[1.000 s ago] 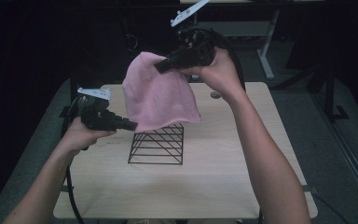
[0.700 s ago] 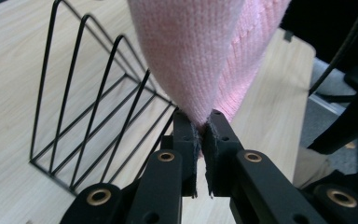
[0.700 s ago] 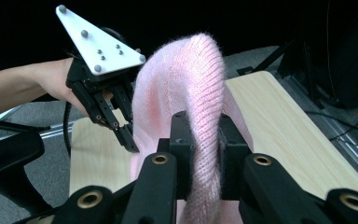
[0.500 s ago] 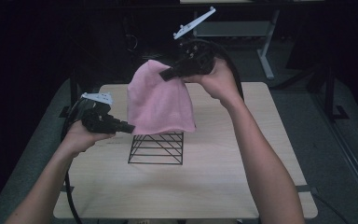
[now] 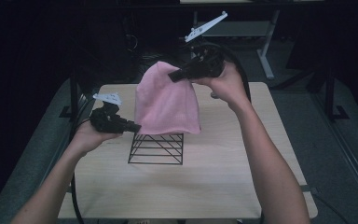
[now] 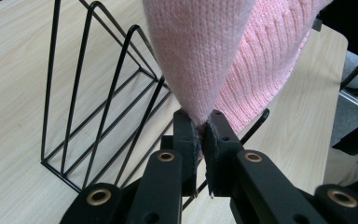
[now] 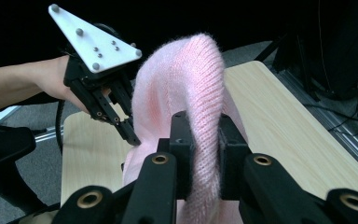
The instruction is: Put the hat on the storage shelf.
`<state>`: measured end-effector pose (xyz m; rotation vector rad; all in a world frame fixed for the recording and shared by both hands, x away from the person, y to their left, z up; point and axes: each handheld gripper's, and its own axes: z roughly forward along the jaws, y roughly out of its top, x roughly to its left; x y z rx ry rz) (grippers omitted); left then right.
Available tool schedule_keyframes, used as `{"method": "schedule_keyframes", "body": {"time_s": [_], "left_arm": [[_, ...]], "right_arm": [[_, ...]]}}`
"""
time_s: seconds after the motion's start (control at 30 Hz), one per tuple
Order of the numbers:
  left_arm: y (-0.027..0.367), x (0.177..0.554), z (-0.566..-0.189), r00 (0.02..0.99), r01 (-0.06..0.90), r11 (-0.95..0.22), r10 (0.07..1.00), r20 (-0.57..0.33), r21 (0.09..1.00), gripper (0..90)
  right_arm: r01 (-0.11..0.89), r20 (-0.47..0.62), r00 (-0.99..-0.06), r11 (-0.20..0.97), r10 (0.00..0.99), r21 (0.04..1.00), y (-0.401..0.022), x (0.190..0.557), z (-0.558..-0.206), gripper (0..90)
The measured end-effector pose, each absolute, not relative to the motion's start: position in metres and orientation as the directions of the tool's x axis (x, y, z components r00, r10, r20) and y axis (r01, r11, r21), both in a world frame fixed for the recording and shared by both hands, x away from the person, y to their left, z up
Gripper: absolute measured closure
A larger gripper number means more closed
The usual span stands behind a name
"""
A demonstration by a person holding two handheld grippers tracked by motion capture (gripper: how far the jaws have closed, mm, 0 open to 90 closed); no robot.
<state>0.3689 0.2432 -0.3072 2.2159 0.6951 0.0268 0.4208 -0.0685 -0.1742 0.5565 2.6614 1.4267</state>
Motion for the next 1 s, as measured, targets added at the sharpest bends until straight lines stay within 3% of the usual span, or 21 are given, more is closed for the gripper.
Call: {"method": "schedule_keyframes", "body": {"time_s": [1.0], "left_arm": [[0.275,0.35,-0.34,0.815,0.501,-0.546,0.559,-0.153,0.671,84.2]], "right_arm": [[0.24,0.137,-0.964,0.528,0.227,0.814,-0.039,0.405,-0.215,78.8]]}}
